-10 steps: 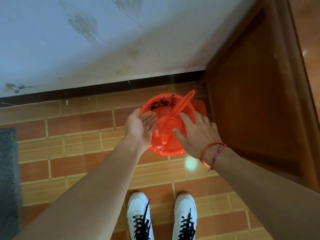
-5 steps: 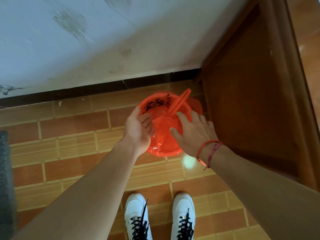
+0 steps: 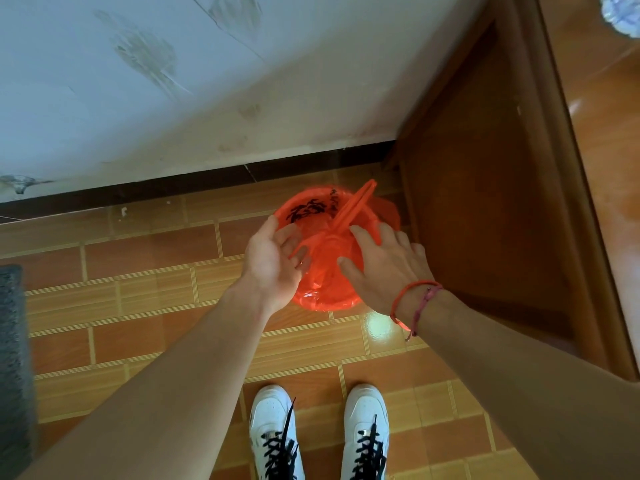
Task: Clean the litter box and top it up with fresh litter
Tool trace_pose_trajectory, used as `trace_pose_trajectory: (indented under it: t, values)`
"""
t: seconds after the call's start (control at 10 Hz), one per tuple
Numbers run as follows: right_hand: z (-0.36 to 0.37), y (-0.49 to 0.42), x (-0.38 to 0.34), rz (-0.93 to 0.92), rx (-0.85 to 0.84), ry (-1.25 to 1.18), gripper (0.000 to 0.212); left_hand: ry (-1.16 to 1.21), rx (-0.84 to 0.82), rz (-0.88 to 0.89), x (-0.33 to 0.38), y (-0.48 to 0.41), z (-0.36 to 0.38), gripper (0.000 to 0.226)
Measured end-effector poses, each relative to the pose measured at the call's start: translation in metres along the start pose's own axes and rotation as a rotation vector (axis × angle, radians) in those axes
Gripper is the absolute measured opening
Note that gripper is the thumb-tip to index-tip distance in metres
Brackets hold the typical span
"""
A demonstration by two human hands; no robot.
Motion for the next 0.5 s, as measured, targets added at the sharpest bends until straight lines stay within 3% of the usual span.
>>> trace_pose_trajectory:
  t: [0.5]
  values:
    - [-0.087,0.049,-0.024,0.005,0.061,0.018,0.057,-0.010,-0.007,0.037,0.022,0.087,0.025,0.058]
Point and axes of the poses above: each hand's wrist, its own y-axis away from the middle knuckle, its own z-axis out of the palm, x = y × z, the point moved 10 cm from there along -y, towards the middle knuckle, and after that the axes turned 6 degrees about -z, right-handed, at the moved point
